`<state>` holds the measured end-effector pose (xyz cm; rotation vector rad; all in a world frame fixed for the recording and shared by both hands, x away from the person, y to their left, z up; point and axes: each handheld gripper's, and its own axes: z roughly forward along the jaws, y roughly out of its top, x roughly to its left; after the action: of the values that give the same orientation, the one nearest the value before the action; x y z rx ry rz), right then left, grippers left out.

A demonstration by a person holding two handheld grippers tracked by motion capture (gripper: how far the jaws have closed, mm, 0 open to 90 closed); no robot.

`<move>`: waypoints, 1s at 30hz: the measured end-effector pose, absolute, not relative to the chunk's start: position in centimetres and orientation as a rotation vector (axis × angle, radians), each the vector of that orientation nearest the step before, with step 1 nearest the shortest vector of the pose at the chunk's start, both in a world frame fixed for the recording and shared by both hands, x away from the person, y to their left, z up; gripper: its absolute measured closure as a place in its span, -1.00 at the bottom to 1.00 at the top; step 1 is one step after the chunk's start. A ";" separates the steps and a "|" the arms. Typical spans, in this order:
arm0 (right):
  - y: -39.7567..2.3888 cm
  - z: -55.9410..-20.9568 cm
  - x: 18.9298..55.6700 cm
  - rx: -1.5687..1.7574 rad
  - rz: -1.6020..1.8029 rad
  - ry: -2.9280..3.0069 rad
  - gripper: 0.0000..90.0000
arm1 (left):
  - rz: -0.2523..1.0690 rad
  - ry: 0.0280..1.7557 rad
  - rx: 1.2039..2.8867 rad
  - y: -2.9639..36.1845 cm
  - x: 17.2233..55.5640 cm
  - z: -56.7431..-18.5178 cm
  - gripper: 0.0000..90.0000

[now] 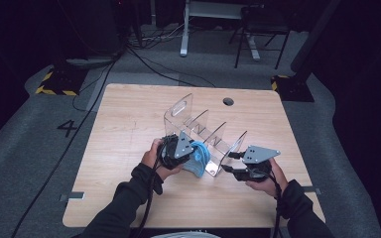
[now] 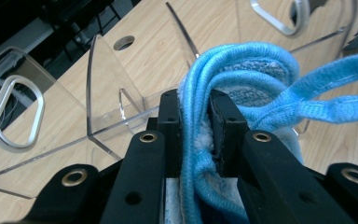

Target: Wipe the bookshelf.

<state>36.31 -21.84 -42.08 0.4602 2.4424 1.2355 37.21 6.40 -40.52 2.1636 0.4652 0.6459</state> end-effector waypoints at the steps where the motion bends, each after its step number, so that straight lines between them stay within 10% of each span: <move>1: -21.9 -42.0 36.4 0.462 1.237 2.441 0.12 | 0.642 0.459 2.162 6.3 37.1 -40.5 0.71; 12: -21.8 -42.2 36.4 0.436 1.238 2.430 0.47 | 0.585 0.331 2.168 3.5 35.4 -40.4 0.71; 30: -20.4 -42.3 36.0 0.373 1.271 2.470 0.41 | 0.688 0.426 2.225 6.8 34.5 -40.2 0.68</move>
<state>35.96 -20.36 -42.30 0.3732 2.4697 1.2709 34.50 6.77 -40.18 2.2254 0.4264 0.6877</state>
